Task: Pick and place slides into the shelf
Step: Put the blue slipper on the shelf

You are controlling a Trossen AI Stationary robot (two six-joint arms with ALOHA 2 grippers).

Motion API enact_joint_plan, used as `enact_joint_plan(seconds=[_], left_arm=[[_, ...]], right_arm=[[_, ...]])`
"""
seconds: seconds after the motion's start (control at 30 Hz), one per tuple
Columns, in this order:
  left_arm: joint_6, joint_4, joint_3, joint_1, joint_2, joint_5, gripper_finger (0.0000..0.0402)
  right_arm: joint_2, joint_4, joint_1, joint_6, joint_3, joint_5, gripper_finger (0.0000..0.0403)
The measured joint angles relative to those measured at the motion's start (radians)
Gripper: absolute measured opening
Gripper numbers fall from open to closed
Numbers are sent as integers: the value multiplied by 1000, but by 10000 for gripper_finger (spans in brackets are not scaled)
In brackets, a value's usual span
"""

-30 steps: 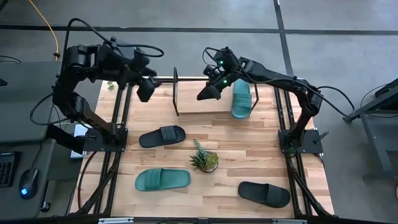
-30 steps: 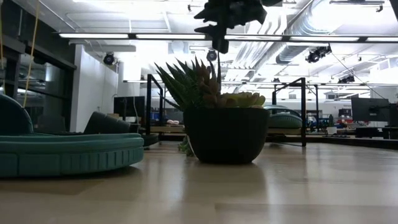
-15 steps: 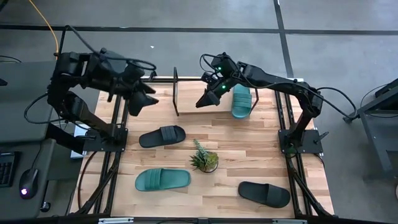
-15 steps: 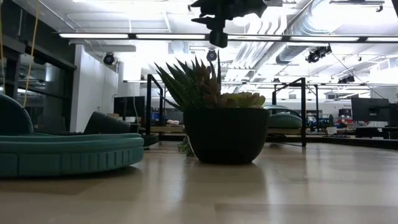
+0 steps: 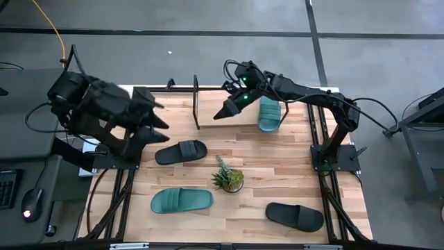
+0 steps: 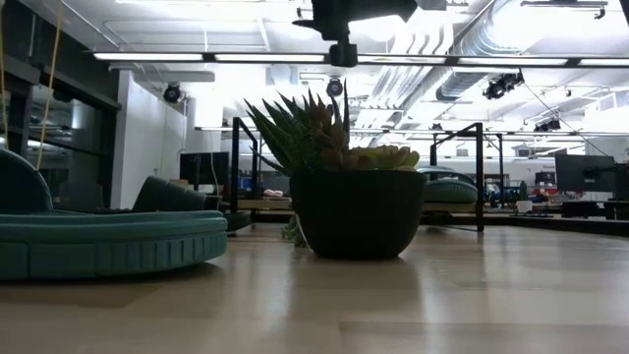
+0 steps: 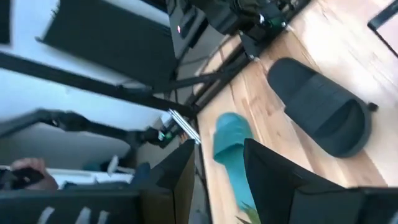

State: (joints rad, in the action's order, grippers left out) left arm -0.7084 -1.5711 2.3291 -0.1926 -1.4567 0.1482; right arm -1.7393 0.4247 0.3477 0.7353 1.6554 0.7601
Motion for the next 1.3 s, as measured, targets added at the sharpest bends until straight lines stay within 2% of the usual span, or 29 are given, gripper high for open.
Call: enact_joint_plan(seconds=[0.1, 0.27, 0.47, 0.7, 0.83, 0.97, 1.13, 1.3], left_arm=[[-16, 0, 0, -68, 0, 46, 246], [-56, 2, -4, -150, 0, 55, 246], [-181, 0, -109, -223, 15, 86, 246], [-410, 2, -333, -331, 63, 161, 246], [-594, 7, -488, -409, 108, 204, 246], [-750, 101, -651, -491, 156, 228, 246], [-961, 234, -833, -600, 220, 313, 246], [-1139, 300, -968, -689, 244, 347, 246]], right_arm=[[0, -79, -9, 64, 0, -1, 128], [0, -236, -32, 95, 0, -54, 128], [0, -333, -32, 130, 0, -72, 128], [0, -332, -20, 116, 0, -59, 128], [0, -332, -22, 71, 0, -53, 128], [0, -332, -21, 41, 0, -50, 128], [0, -328, -21, 23, 0, -50, 128], [0, -305, -30, -10, 0, -50, 128]])
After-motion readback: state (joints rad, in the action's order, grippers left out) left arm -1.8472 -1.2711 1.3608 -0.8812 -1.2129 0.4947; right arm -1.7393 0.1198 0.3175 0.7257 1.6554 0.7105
